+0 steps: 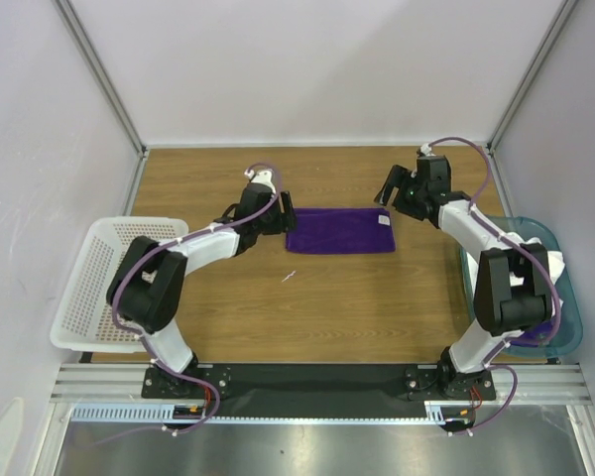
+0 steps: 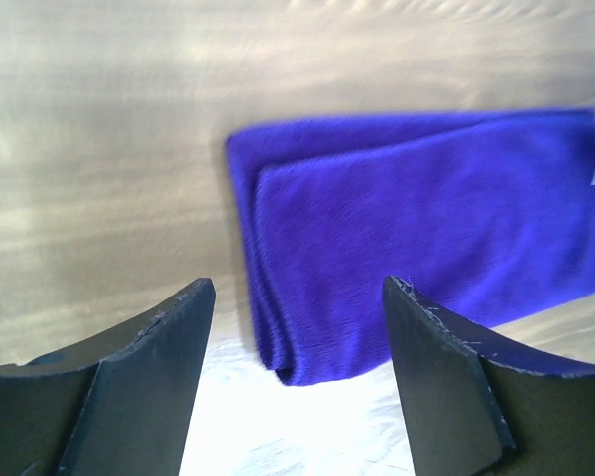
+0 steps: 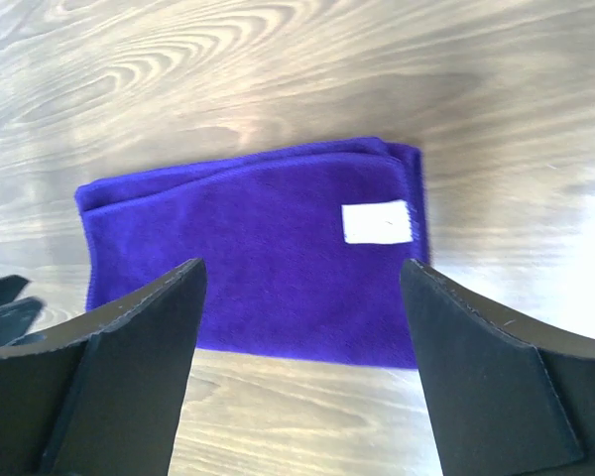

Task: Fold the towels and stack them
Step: Fold the towel, then neatly place the folded towel into the bin

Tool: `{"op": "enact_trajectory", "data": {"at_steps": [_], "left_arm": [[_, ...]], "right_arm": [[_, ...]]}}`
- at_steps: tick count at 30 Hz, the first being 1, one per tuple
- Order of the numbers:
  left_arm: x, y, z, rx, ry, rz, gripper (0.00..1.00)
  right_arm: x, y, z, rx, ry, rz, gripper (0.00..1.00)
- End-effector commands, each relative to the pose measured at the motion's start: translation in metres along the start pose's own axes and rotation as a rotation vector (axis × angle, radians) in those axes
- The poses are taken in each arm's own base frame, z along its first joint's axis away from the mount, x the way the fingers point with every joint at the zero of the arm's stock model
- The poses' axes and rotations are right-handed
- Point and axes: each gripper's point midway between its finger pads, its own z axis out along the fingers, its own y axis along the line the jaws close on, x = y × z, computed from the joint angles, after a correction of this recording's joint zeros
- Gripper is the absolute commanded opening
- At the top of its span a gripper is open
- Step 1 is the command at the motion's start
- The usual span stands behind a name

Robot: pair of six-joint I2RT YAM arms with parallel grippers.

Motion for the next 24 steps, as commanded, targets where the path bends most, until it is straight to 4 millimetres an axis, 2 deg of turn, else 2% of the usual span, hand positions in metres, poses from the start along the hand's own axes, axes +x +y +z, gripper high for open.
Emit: {"op": "enact_trajectory", "data": {"at_steps": [1,8,16,20,24], "left_arm": [[0.025,0.016,0.009,-0.073,0.069,-0.040,0.74],[0.032,0.017,0.023,-0.071,0.079,-0.075,0.73],[0.052,0.015,0.041,-0.062,0.118,-0.118,0.67],[0.053,0.011,0.049,-0.057,0.120,-0.121,0.62],[0.054,0.011,0.053,-0.074,0.124,-0.118,0.52]], "right_arm": [[0.002,-0.016,-0.018,0.064,0.001,-0.018,0.85],[0.003,-0.029,-0.044,0.105,-0.036,0.003,0.86],[-0.002,-0.040,-0.065,0.144,-0.071,0.029,0.86],[-0.003,-0.042,-0.072,0.146,-0.084,0.043,0.86],[-0.001,-0.047,-0.074,0.158,-0.083,0.055,0.86]]}}
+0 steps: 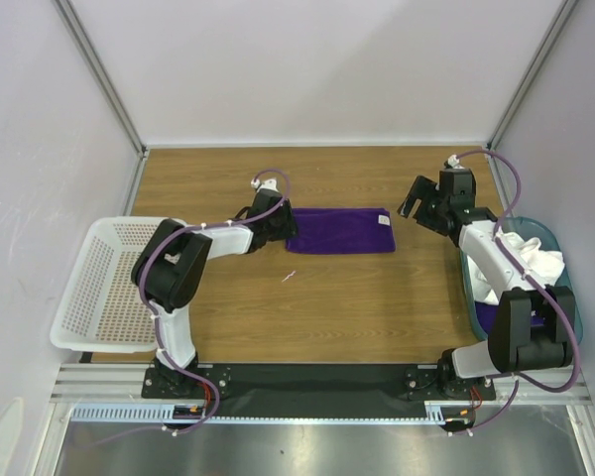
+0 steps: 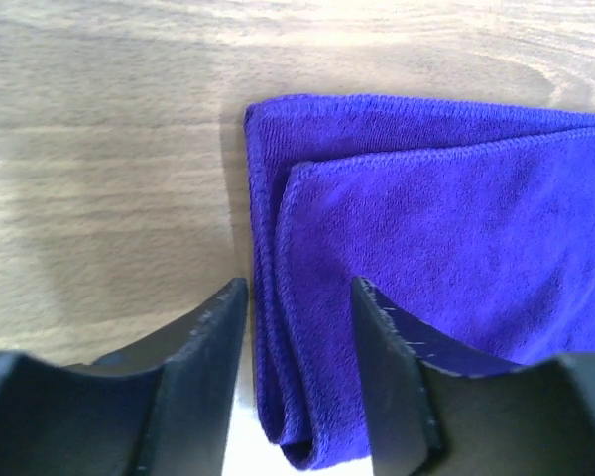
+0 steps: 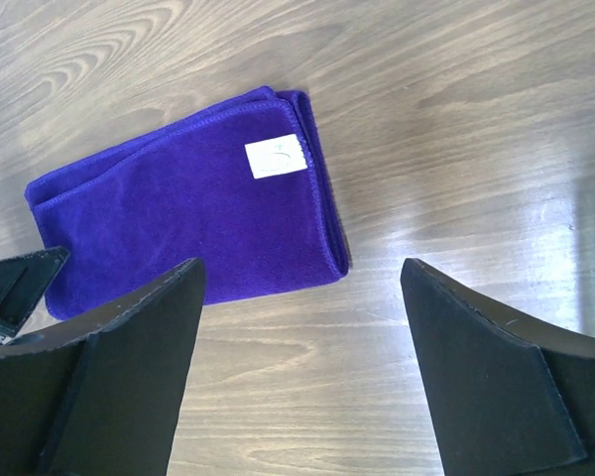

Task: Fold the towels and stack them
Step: Neatly place the folded towel into the bin

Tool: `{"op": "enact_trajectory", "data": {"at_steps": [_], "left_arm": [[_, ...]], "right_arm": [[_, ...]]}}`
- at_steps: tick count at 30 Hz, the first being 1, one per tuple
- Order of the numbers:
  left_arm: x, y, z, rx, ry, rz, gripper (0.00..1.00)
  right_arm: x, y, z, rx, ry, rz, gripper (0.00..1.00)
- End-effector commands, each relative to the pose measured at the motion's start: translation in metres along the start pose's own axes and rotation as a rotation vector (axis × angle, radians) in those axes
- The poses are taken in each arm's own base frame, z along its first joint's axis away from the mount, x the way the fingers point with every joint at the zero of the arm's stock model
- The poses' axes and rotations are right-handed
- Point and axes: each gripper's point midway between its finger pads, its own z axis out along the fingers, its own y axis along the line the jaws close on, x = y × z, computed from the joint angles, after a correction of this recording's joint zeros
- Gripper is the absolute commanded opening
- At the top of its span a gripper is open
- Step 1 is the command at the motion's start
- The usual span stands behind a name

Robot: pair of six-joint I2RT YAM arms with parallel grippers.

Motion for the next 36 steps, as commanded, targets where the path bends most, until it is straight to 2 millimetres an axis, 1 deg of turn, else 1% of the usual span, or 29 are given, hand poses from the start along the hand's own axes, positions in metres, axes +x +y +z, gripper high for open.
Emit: {"op": "enact_trajectory", "data": {"at_steps": [1,2,4,5,8,9,10,11,12,15,17,18,19,20,21,22,24,26,27,28,29,30,31,32,33,34,35,36], "left_arm": [[0.005,-0.005,0.007,-0.007,0.015,-0.007,0.49],[0.004,-0.004,0.007,-0.010,0.013,-0.006,0.43],[0.006,-0.004,0.008,-0.017,0.016,-0.002,0.36],[0.005,-0.003,0.008,-0.020,0.015,0.003,0.29],[0.003,0.002,0.008,-0.049,0.012,0.013,0.19],[0.001,0.002,0.006,-0.056,0.005,0.019,0.11],[-0.001,0.005,0.004,-0.074,-0.002,0.022,0.07],[-0.003,0.007,0.002,-0.083,-0.009,0.026,0.00],[-0.009,0.005,-0.002,-0.085,-0.025,0.032,0.00],[-0.015,0.009,-0.010,-0.108,-0.044,0.047,0.00],[-0.021,0.011,-0.018,-0.124,-0.061,0.055,0.00],[-0.022,0.012,-0.021,-0.129,-0.065,0.058,0.00],[-0.028,0.010,-0.024,-0.128,-0.080,0.056,0.00],[-0.025,0.014,-0.027,-0.146,-0.067,0.059,0.00],[-0.029,0.015,-0.029,-0.158,-0.076,0.058,0.00],[-0.031,0.016,-0.031,-0.166,-0.076,0.062,0.00],[-0.036,0.022,-0.032,-0.199,-0.083,0.065,0.00],[-0.044,0.024,-0.032,-0.212,-0.080,0.064,0.00],[-0.048,0.029,-0.031,-0.219,-0.080,0.060,0.00],[-0.053,0.029,-0.032,-0.218,-0.091,0.057,0.00],[-0.056,0.030,-0.032,-0.220,-0.094,0.058,0.00],[-0.060,0.033,-0.032,-0.224,-0.100,0.056,0.00],[-0.062,0.033,-0.033,-0.223,-0.102,0.057,0.00],[-0.064,0.035,-0.033,-0.225,-0.105,0.055,0.00],[-0.067,0.039,-0.033,-0.231,-0.111,0.047,0.00],[-0.067,0.042,-0.033,-0.227,-0.107,0.041,0.00],[-0.071,0.048,-0.033,-0.229,-0.112,0.028,0.00],[-0.071,0.052,-0.032,-0.230,-0.108,0.022,0.00]], "right_arm": [[-0.003,-0.004,-0.007,0.014,-0.022,0.015,0.86],[-0.002,-0.005,-0.007,0.017,-0.017,0.018,0.86],[0.000,-0.004,-0.007,0.010,-0.012,0.019,0.86],[0.004,-0.006,-0.004,0.009,-0.007,0.023,0.86],[0.017,-0.007,0.004,-0.007,0.027,0.032,0.86],[0.021,-0.007,0.006,-0.011,0.040,0.037,0.86],[0.024,-0.007,0.007,-0.014,0.049,0.040,0.86],[0.030,-0.009,0.010,-0.013,0.062,0.043,0.86],[0.032,-0.010,0.012,-0.016,0.068,0.046,0.86],[0.038,-0.006,0.013,-0.046,0.079,0.060,0.86],[0.039,0.002,0.014,-0.086,0.080,0.068,0.86],[0.044,0.003,0.016,-0.091,0.091,0.073,0.86],[0.047,0.011,0.017,-0.115,0.096,0.077,0.86],[0.050,0.016,0.017,-0.128,0.098,0.080,0.86],[0.056,0.018,0.020,-0.132,0.111,0.079,0.86],[0.060,0.028,0.021,-0.151,0.113,0.075,0.86],[0.066,0.035,0.025,-0.158,0.119,0.073,0.86],[0.075,0.043,0.032,-0.167,0.139,0.106,0.86],[0.079,0.047,0.036,-0.173,0.147,0.123,0.86],[0.082,0.051,0.043,-0.184,0.147,0.136,0.86],[0.089,0.060,0.046,-0.195,0.162,0.151,0.86],[0.093,0.065,0.049,-0.200,0.167,0.159,0.86],[0.093,0.070,0.059,-0.206,0.149,0.162,0.86],[0.097,0.081,0.061,-0.221,0.153,0.172,0.86],[0.097,0.087,0.065,-0.227,0.149,0.178,0.86],[0.102,0.089,0.075,-0.220,0.157,0.185,0.85],[0.098,0.098,0.079,-0.235,0.149,0.193,0.85],[0.102,0.104,0.084,-0.237,0.154,0.192,0.85]]}}
